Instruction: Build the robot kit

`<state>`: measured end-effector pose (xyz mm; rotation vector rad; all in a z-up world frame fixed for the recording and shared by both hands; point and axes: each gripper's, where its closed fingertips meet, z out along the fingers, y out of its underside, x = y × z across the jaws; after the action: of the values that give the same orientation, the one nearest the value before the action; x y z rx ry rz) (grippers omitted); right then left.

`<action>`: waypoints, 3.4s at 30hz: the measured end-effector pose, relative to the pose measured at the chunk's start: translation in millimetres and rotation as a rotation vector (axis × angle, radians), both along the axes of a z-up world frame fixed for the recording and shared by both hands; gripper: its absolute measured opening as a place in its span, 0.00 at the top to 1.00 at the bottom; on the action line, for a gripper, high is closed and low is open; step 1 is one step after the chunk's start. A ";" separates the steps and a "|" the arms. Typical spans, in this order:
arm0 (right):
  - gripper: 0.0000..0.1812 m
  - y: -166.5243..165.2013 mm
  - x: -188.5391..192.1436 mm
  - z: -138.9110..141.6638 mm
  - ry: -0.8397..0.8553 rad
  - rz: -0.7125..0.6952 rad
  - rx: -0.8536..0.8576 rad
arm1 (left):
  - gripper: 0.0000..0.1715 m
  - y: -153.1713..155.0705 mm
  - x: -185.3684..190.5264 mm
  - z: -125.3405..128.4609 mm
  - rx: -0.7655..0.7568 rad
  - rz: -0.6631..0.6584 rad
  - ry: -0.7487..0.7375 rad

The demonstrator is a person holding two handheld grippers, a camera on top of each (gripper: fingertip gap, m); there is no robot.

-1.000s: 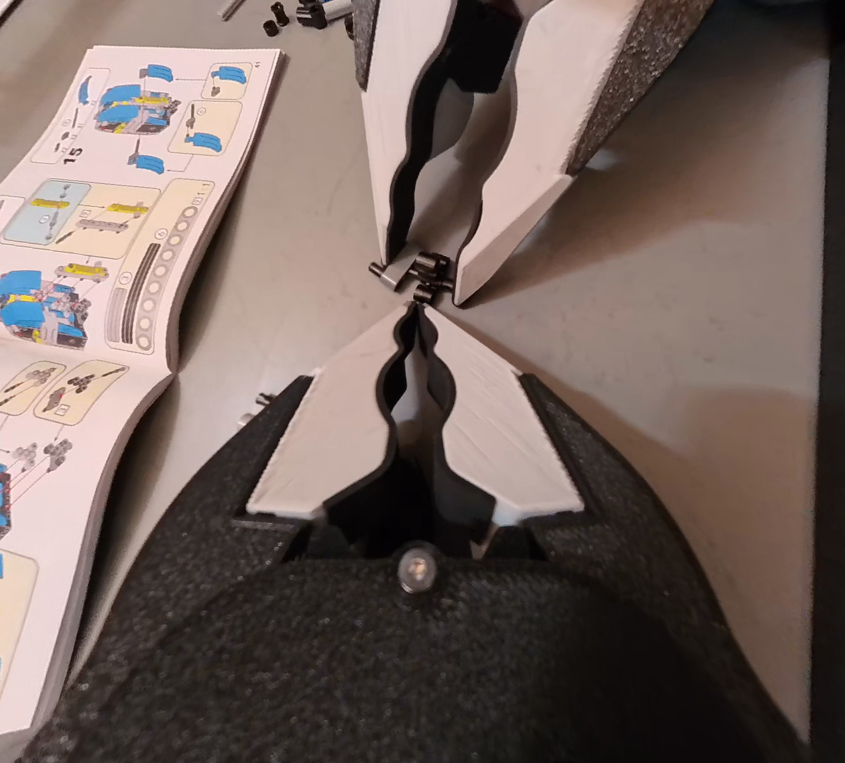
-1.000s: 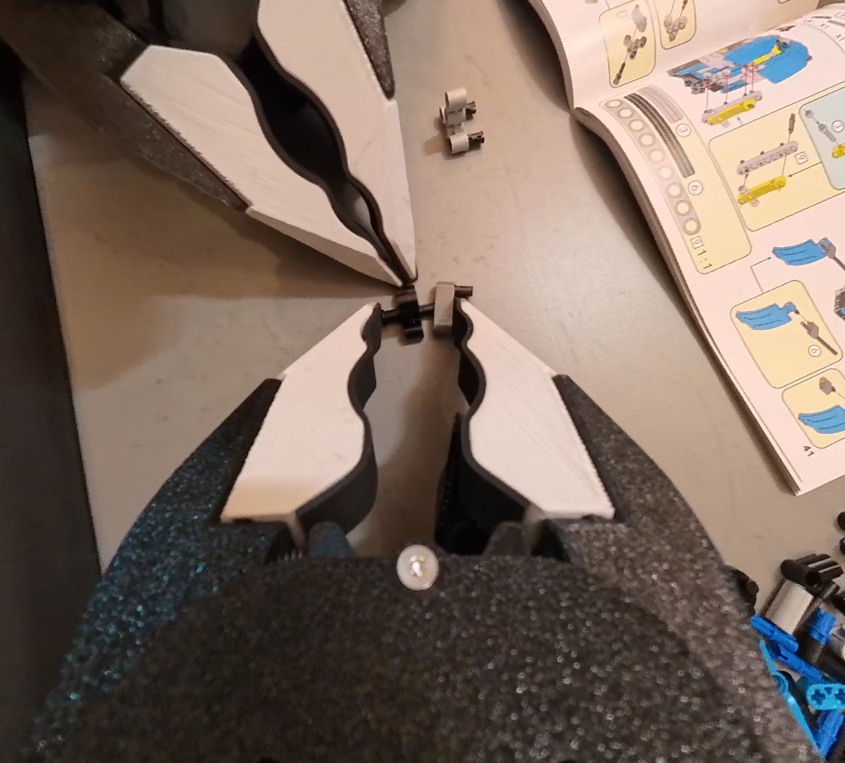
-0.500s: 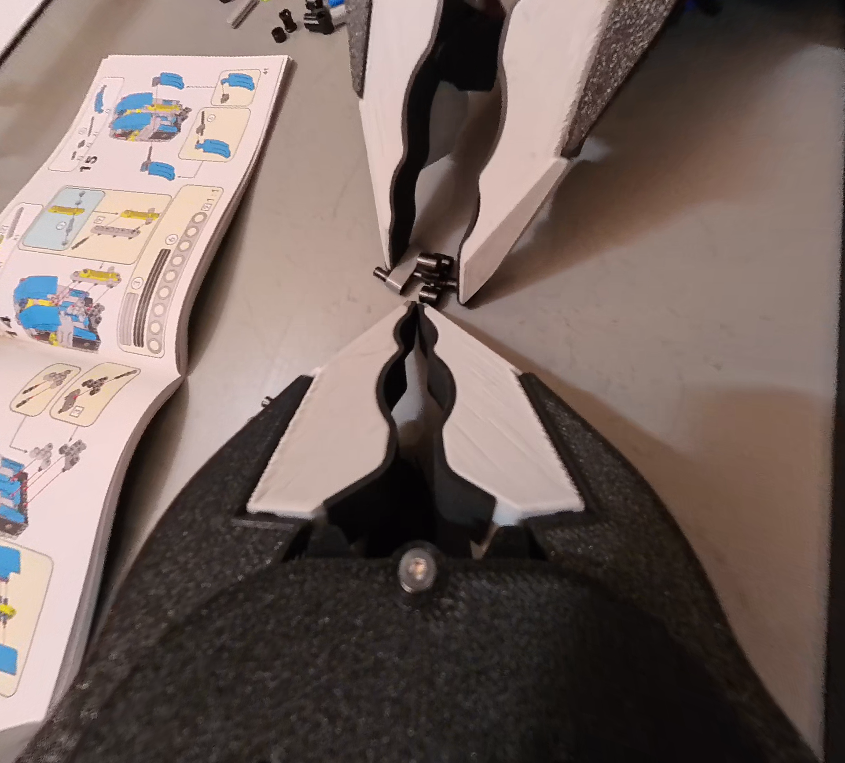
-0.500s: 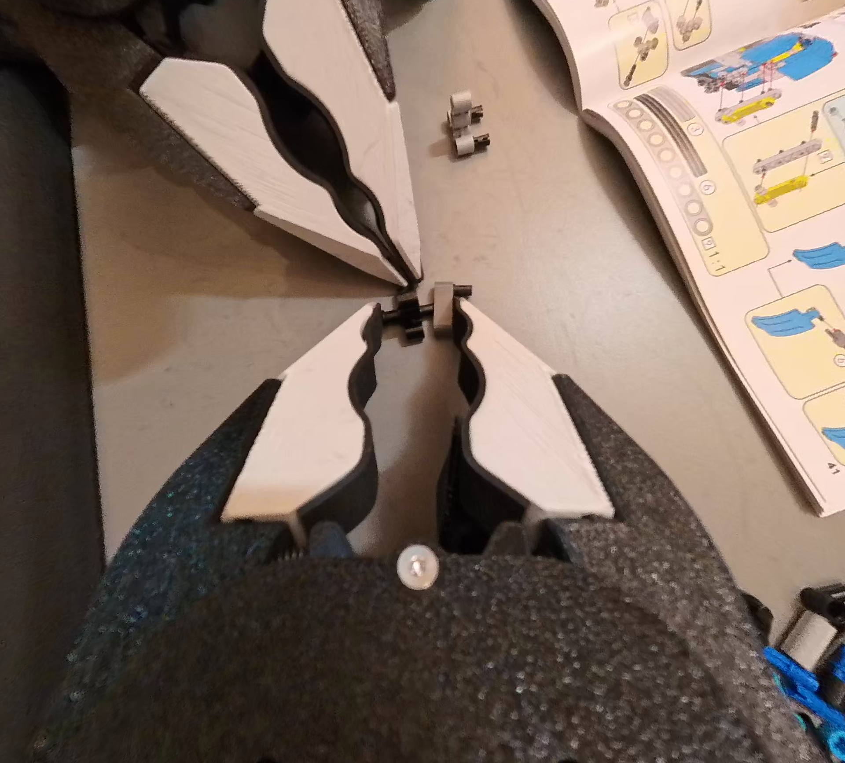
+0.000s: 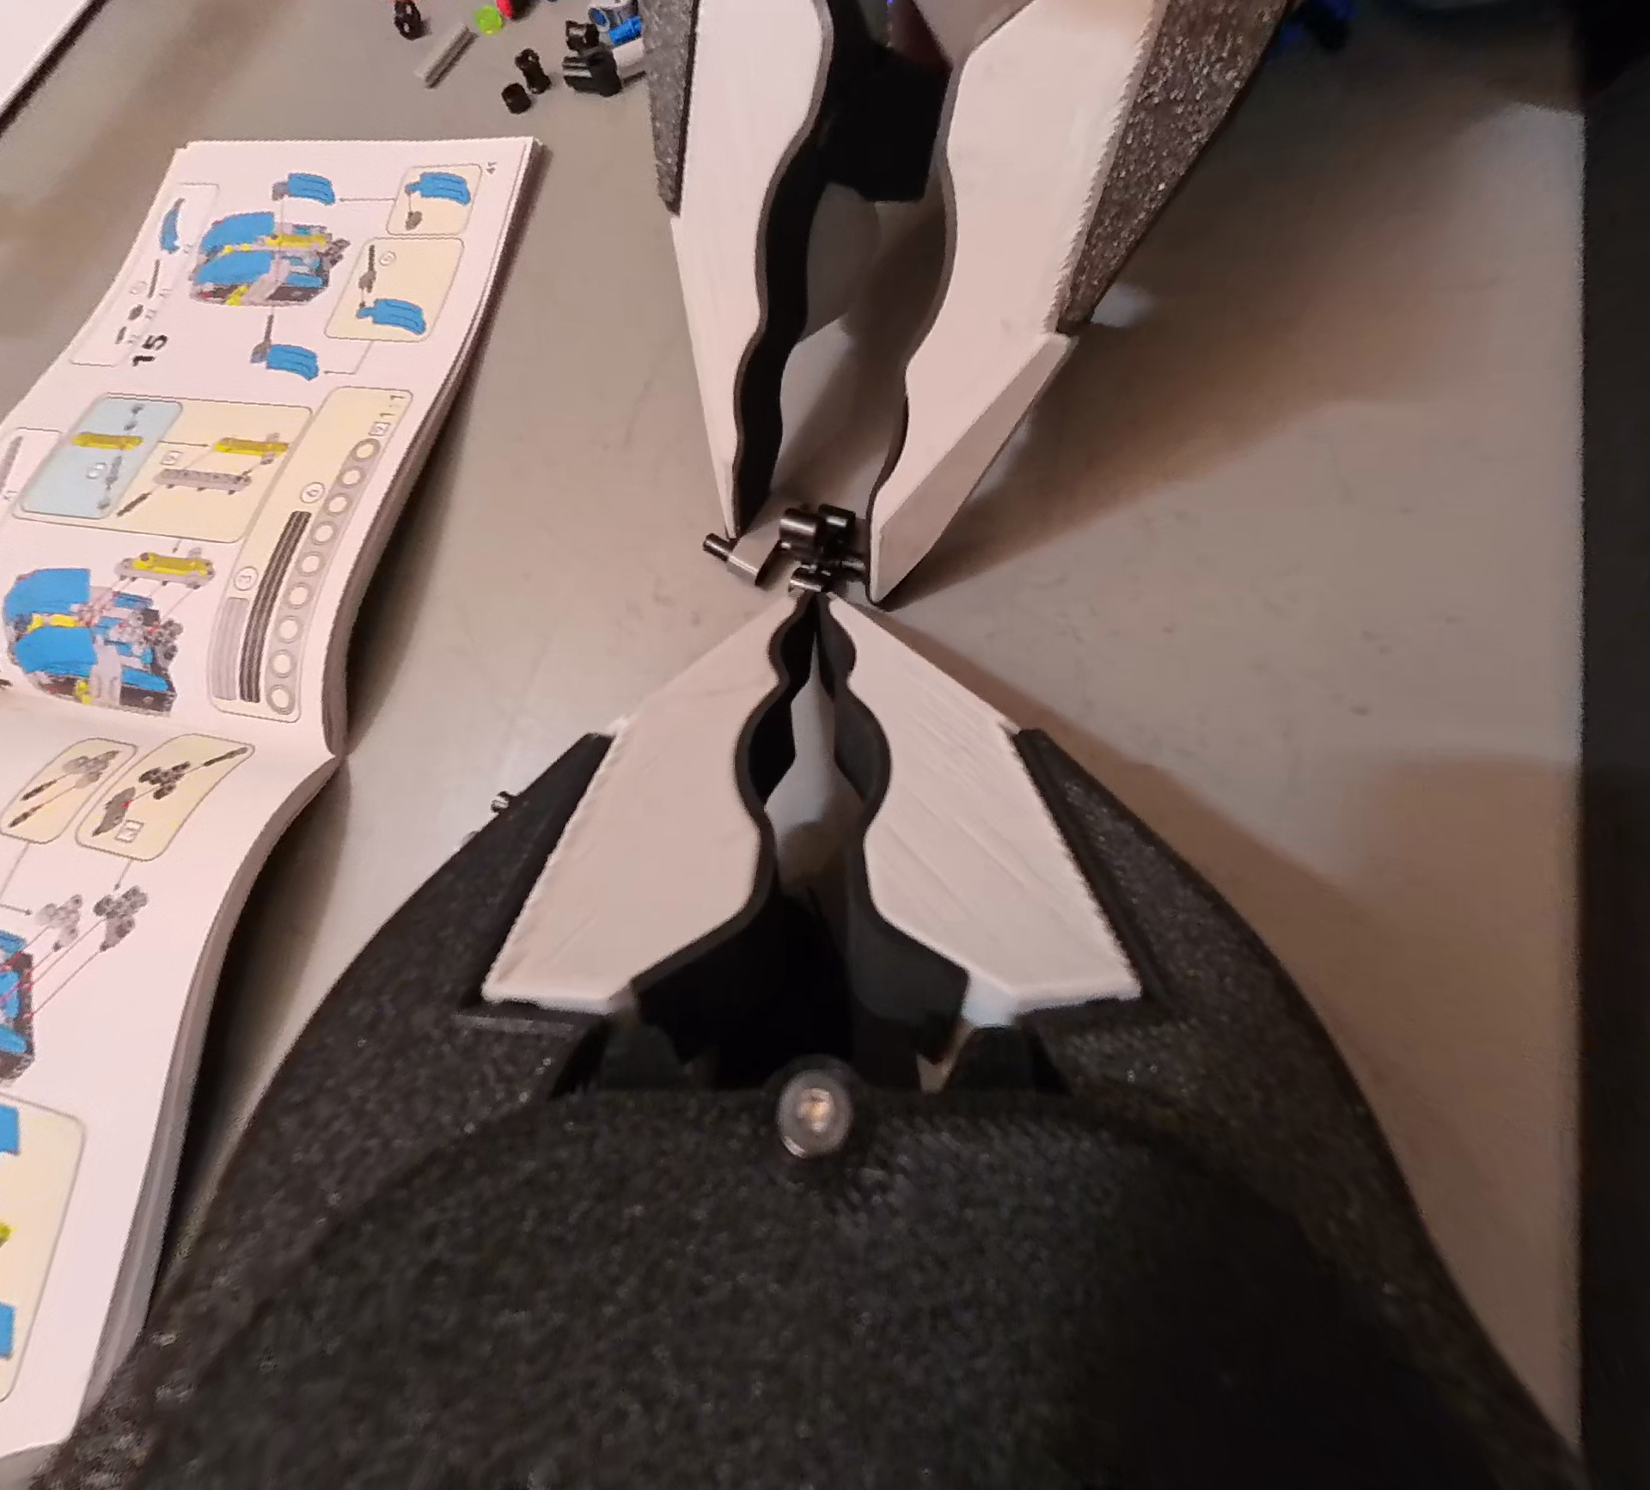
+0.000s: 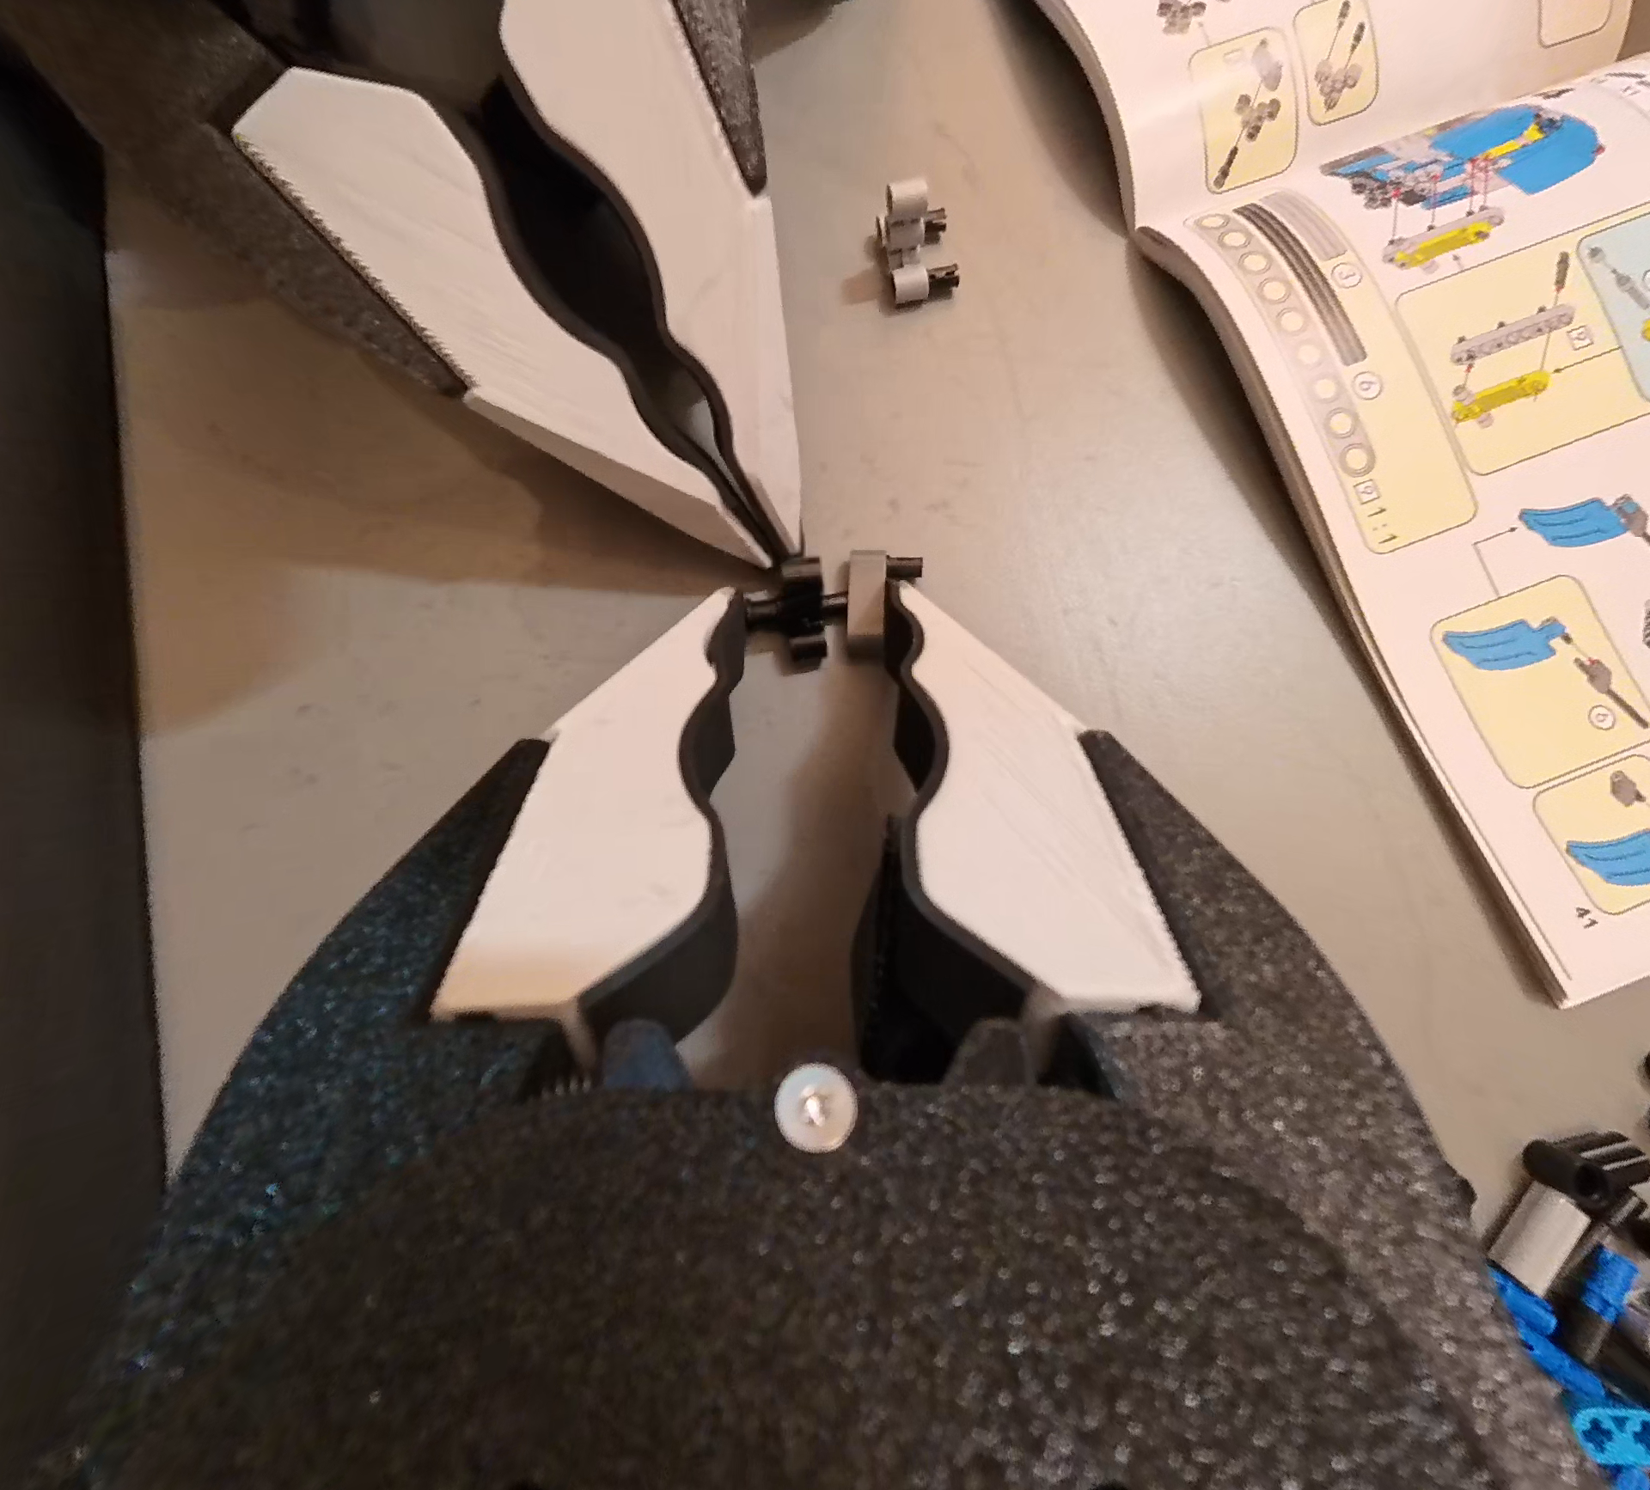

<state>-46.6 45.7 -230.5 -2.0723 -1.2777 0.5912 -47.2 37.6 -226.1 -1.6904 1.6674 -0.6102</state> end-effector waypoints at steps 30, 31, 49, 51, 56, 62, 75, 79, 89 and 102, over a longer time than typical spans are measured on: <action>0.87 -1.4 2.3 -1.1 -0.058 0.033 0.044 | 1.00 2.8 3.6 -0.8 0.082 0.001 0.012; 0.87 -1.4 2.3 -1.1 -0.064 0.038 0.048 | 1.00 2.7 3.6 -0.8 0.084 0.000 0.012; 0.76 -3.8 17.3 17.0 -0.062 -0.022 0.046 | 1.00 -15.6 -25.7 20.0 0.060 0.013 -0.073; 0.77 -8.2 20.1 19.3 -0.089 -0.106 0.022 | 1.00 -19.5 -35.6 27.0 0.098 -0.005 -0.097; 0.76 -11.4 19.2 12.4 -0.143 -0.412 -0.010 | 1.00 -25.8 -65.4 22.4 0.188 -0.050 -0.091; 0.80 -5.6 12.0 6.6 -0.019 -0.617 0.036 | 1.00 -27.4 -73.0 17.1 0.187 -0.074 -0.084; 0.95 -3.6 3.7 11.5 -0.007 -0.553 0.093 | 1.00 -22.2 -72.3 18.4 0.180 -0.050 -0.099; 0.95 -7.2 -9.8 23.0 0.072 -0.469 0.107 | 1.00 -17.2 -74.3 20.4 0.159 -0.010 -0.107; 0.95 -50.6 -67.8 11.8 0.044 -0.083 0.101 | 1.00 -19.5 -77.0 32.6 0.136 -0.010 -0.163; 0.74 2.4 -49.7 74.4 0.156 -0.285 -0.033 | 1.00 -14.6 -87.9 54.1 0.103 0.040 -0.291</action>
<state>-96.3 48.1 -156.0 -2.1387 -0.8702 0.6321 -135.1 23.1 -171.9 -1.4798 1.4307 -0.7027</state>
